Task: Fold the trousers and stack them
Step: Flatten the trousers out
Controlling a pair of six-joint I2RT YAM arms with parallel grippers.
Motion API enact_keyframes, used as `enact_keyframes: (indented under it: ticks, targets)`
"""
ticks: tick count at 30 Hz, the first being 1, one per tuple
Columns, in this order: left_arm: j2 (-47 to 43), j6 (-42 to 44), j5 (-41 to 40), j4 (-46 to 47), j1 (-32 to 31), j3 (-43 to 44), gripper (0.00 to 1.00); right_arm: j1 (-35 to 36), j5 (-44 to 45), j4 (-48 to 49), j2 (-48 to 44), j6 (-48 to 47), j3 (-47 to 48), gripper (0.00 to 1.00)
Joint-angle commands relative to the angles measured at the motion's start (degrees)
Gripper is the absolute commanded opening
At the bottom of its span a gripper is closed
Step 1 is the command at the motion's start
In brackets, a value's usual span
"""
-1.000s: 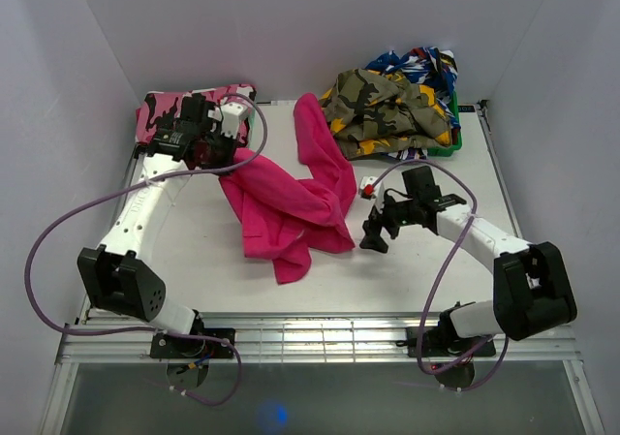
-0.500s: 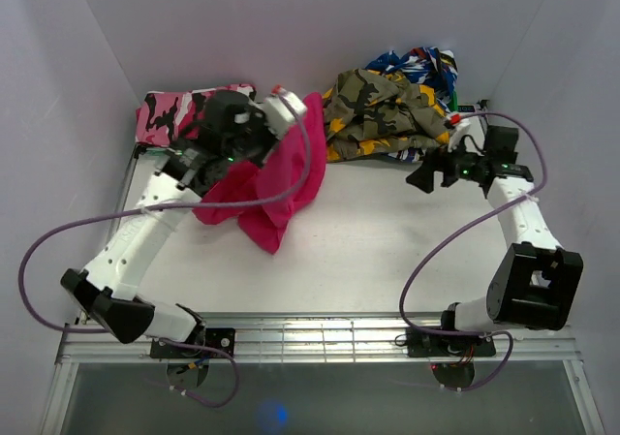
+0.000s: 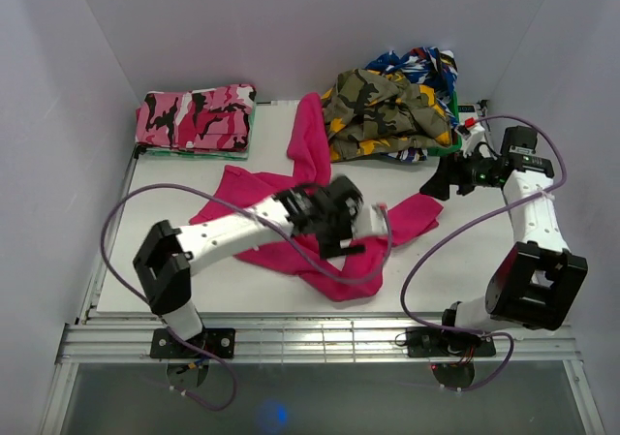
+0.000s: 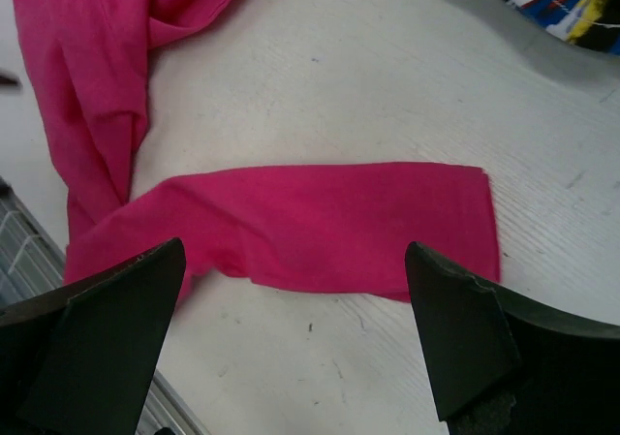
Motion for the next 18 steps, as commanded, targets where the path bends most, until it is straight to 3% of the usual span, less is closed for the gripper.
enact_keyframes:
  ticks: [1, 3, 4, 7, 10, 13, 18]
  targets:
    - [-12.55, -8.40, 3.19, 0.42, 15.61, 9.53, 0.93, 4.42, -0.31, 1.28, 1.41, 3.17, 1.72, 1.00]
    - [-13.44, -10.43, 6.87, -2.47, 22.41, 11.04, 0.93, 9.52, 1.87, 3.84, 1.06, 5.63, -0.30, 0.96]
    - [-13.79, -11.83, 7.24, -3.53, 28.79, 10.87, 0.93, 13.62, 3.11, 6.98, 0.88, 7.99, -2.13, 0.96]
    - [-13.88, -13.42, 11.53, -4.95, 40.24, 5.71, 0.91, 20.59, 8.82, 9.91, 1.40, 6.80, -3.82, 0.95]
    - [-11.08, -14.12, 19.33, -6.87, 59.29, 3.23, 0.89, 26.40, 14.89, 10.79, 4.20, 2.05, -4.70, 0.94]
    - [-5.63, -13.43, 23.84, -8.03, 67.23, 2.52, 0.88, 29.04, 18.41, 10.79, 8.07, -6.38, -3.91, 0.94]
    - [-1.32, -13.33, 21.58, -5.40, 68.50, -2.38, 0.88, 30.72, 22.09, 5.36, 15.02, -24.11, -1.01, 0.95]
